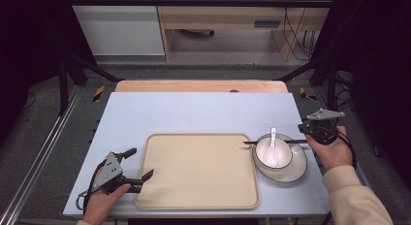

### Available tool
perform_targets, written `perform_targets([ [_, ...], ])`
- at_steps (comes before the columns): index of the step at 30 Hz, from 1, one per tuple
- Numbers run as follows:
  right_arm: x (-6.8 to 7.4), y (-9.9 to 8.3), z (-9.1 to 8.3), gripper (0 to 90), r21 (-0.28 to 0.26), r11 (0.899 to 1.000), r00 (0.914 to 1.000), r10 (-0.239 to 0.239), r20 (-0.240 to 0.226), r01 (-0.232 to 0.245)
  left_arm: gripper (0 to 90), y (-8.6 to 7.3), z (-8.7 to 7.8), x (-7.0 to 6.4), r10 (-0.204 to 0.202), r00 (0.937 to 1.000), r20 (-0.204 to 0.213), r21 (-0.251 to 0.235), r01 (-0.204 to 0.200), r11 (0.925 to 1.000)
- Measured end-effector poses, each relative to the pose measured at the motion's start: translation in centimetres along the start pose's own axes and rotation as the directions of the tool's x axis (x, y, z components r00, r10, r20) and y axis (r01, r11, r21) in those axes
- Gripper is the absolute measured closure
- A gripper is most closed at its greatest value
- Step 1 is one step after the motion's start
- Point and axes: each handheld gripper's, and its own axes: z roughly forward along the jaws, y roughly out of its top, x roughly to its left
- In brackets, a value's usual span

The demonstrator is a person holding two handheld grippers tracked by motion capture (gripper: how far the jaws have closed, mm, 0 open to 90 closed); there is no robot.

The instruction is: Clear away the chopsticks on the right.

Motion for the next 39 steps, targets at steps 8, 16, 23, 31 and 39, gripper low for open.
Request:
perform_targets([
  [8, -1.6, -1.2, 3.4, 90.0, 0.106, 0.994, 0.9995, 0.020, 0.023, -0.023, 6.2, 0.0, 0.0, -0.1, 0.005, 1.0000, 0.005, 0.006, -0.005, 1.0000],
  [16, -1.7, -2.5, 4.6, 90.0, 0.174, 0.984, 0.9996, 0.019, 0.019, -0.022, 6.6, 0.0, 0.1, -0.1, 0.008, 0.9999, 0.010, 0.008, -0.008, 0.9999],
  [23, -1.6, -3.7, 3.5, 90.0, 0.181, 0.983, 0.9993, 0.029, 0.022, -0.033, 6.8, -0.1, 0.1, -0.2, 0.010, 0.9998, 0.015, 0.015, -0.011, 0.9998],
  [31, -0.9, -5.5, 1.7, 90.0, 0.164, 0.985, 0.9988, 0.049, 0.007, -0.050, 6.9, 0.0, 0.1, -0.2, 0.005, 0.9998, 0.018, 0.008, -0.005, 1.0000],
  [39, 0.1, -6.5, 0.3, 89.6, 0.142, 0.988, 0.9980, 0.061, -0.015, -0.058, 6.8, 0.1, -0.4, 0.3, -0.038, 0.9989, 0.027, -0.043, 0.039, 0.9983],
])
